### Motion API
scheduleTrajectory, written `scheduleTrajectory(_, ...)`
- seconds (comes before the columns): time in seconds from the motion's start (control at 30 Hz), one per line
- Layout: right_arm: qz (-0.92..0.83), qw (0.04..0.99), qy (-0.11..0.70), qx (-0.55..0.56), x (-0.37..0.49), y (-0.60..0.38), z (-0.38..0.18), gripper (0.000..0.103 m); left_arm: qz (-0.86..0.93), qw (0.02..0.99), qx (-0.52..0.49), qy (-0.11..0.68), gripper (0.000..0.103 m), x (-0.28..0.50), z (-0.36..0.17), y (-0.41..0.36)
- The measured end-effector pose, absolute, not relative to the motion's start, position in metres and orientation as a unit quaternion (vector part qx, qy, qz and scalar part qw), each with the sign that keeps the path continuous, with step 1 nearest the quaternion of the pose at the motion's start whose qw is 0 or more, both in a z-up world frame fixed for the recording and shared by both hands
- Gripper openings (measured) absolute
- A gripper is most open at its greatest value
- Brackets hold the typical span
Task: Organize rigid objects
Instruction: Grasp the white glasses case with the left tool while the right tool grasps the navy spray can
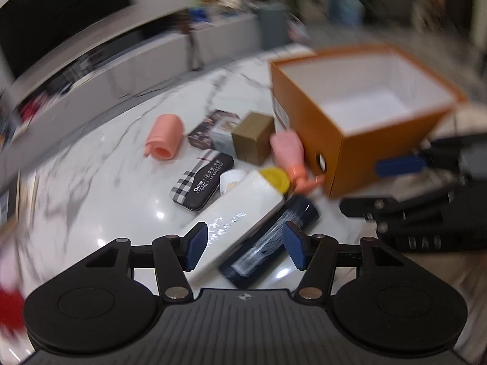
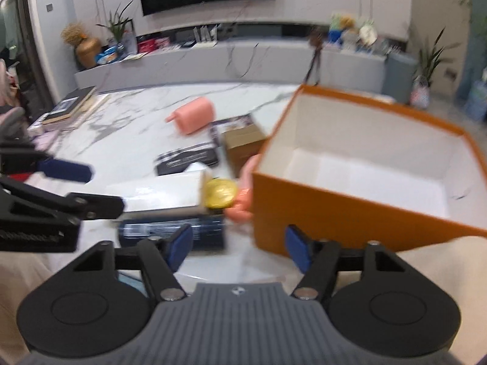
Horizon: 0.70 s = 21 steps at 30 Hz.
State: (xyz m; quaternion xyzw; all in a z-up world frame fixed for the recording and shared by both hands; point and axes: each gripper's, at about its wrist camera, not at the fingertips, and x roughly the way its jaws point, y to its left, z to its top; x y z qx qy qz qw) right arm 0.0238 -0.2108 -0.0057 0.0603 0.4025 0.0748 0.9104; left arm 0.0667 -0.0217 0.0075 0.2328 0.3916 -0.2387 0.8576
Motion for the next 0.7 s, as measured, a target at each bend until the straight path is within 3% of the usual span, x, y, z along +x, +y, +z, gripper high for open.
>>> scheduleTrajectory(0.3,0.073,0.848,0.493,0.182,0.071,-0.202,-0.051,0.05,-0.305,0.772,0.361,0.424,0.071,0.116,-0.036,-0.038)
scheduleTrajectory(0.5,0.096,0.839,0.487,0.224,0.078,-0.207,-0.062,0.056,-0.345,0.732,0.398,0.432,0.073,0.142,-0.061,-0.034)
scheduleTrajectory(0.7,0.096,0.826,0.493,0.257,0.085,-0.206,-0.071,0.061,-0.355,0.732,0.365,0.452,0.076,0.162,-0.072,-0.027)
